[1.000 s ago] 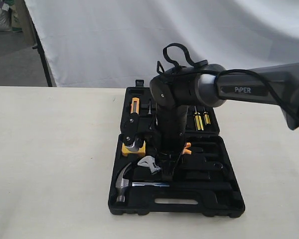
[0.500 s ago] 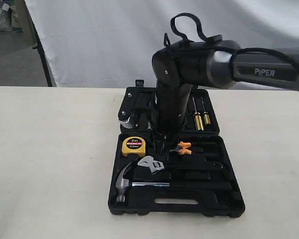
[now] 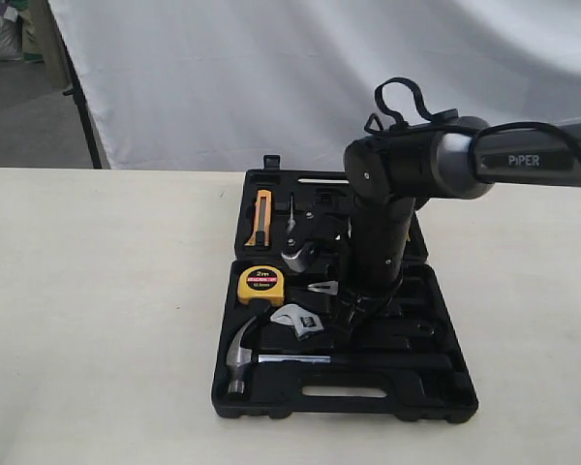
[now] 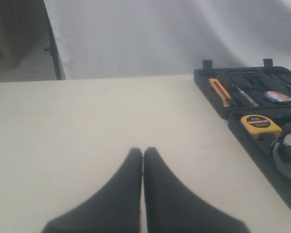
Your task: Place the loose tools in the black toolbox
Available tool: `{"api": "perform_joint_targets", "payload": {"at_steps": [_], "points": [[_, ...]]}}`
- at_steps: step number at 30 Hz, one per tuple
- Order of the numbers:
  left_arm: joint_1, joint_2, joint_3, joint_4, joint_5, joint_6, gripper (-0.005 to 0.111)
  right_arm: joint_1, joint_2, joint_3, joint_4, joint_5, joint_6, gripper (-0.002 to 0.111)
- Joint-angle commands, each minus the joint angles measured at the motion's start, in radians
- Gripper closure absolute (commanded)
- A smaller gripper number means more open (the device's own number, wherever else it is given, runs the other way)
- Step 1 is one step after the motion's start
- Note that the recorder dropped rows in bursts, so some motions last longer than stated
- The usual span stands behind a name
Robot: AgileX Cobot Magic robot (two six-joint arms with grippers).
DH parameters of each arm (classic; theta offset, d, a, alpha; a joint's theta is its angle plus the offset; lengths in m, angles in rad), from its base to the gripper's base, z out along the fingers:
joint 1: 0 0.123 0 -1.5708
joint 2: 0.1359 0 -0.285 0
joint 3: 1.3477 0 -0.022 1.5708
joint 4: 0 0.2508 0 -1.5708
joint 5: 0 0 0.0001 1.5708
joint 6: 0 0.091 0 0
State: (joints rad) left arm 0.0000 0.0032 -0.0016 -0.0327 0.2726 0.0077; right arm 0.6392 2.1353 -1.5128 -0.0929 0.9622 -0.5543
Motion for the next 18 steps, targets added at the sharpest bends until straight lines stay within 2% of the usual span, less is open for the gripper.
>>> {"api": "perform_joint_targets", "payload": {"at_steps": [1, 13, 18], "points": [[-0.001, -0.003, 0.002, 0.002, -0.002, -0.008, 0.106, -0.017, -0.041, 0.02, -0.04, 0.013, 0.018, 0.109], [-0.001, -0.003, 0.002, 0.002, -0.002, -0.008, 0.106, -0.018, -0.306, 0.052, -0.005, -0.046, 0.206, 0.109], [-0.001, -0.003, 0.002, 0.002, -0.002, -0.008, 0.106, -0.018, -0.466, 0.212, 0.004, -0.229, 0.281, 0.109]]}}
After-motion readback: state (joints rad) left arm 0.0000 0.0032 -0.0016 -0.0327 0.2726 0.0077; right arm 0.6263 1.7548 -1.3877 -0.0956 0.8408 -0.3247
